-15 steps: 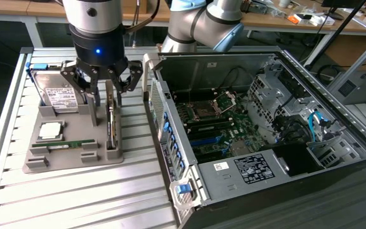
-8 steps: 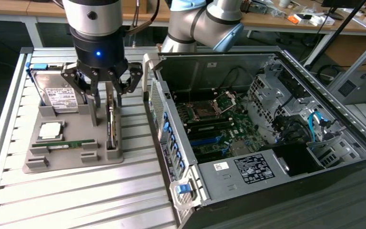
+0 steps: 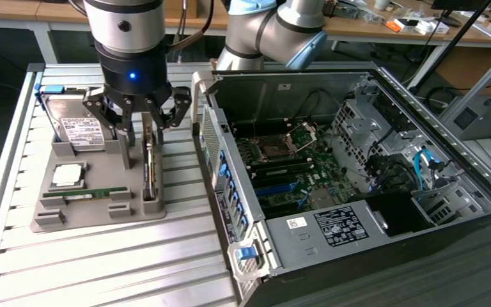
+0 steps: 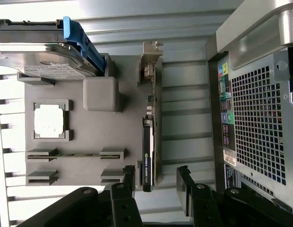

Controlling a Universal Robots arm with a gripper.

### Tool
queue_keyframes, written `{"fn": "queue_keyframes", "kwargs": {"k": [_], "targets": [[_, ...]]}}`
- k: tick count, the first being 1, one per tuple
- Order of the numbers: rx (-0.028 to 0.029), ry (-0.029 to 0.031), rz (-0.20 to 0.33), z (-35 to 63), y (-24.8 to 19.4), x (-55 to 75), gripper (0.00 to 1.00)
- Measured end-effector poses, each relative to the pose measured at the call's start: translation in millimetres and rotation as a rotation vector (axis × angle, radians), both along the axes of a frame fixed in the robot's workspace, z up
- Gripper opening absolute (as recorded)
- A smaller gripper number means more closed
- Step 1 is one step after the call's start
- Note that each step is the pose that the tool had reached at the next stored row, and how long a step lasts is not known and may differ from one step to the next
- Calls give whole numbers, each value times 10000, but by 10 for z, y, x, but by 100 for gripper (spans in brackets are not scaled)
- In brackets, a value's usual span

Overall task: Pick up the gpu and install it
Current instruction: 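Pick up the gpu and move the gpu toward the slot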

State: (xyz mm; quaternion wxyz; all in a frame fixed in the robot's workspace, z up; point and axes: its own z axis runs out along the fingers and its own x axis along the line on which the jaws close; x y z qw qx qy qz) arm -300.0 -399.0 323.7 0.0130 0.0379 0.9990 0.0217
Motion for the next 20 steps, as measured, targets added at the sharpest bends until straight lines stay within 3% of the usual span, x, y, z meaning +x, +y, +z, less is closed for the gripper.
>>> {"fn": "queue_keyframes", "kwargs": {"k": [20], "targets": [[0,-1,0,-138,0,0,48]]}}
